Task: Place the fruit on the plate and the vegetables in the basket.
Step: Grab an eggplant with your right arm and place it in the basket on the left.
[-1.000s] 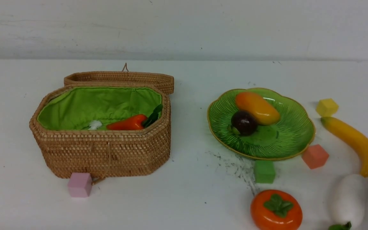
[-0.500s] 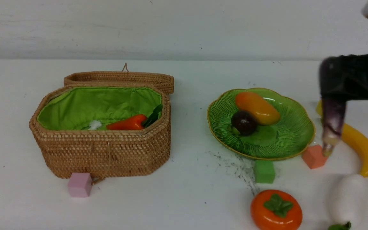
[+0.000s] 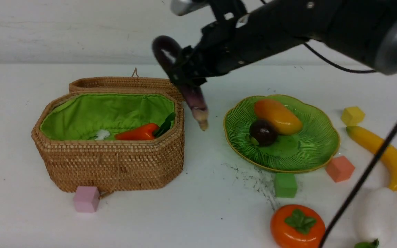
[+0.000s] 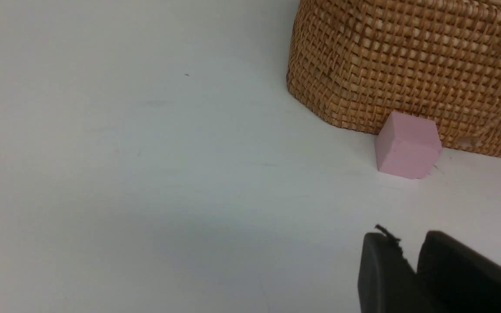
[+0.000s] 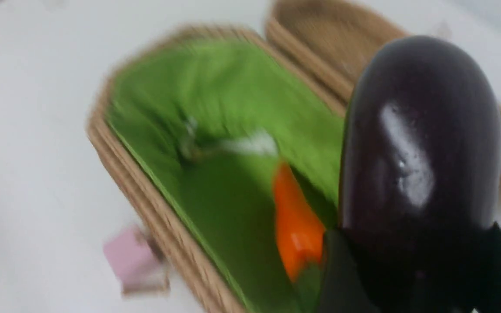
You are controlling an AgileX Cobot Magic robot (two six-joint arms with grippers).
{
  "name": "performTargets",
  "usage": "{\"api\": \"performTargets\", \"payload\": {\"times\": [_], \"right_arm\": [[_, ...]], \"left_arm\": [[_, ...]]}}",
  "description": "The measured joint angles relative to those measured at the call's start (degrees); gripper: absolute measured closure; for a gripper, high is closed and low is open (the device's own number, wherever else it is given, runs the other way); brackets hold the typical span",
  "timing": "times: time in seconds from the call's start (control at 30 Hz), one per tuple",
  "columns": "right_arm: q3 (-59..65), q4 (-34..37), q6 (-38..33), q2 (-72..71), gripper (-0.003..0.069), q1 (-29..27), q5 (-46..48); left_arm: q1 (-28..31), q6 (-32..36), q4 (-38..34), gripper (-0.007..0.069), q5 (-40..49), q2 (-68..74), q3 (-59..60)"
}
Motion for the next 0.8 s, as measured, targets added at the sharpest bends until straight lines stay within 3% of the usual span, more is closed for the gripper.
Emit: {"api": "performTargets", "payload": {"times": [0.33, 0.53, 0.8], "right_arm": [[-13.6, 13.9, -30.3, 17.7, 0.0263, 7.9, -13.9], [-14.6, 22.2, -34.5, 22.8, 0.0263, 8.1, -13.8], [-15.2, 23.5, -34.4, 23.1, 0.0258, 8.1, -13.9]], "left_arm": [[0.0, 0.0, 0.0, 0.0491, 0.0, 0.0, 0.0], [0.0, 0.0, 0.0, 0.0483, 0.0, 0.0, 0.0], [0.0, 0.0, 0.0, 0.0477, 0.0, 0.0, 0.0]]}}
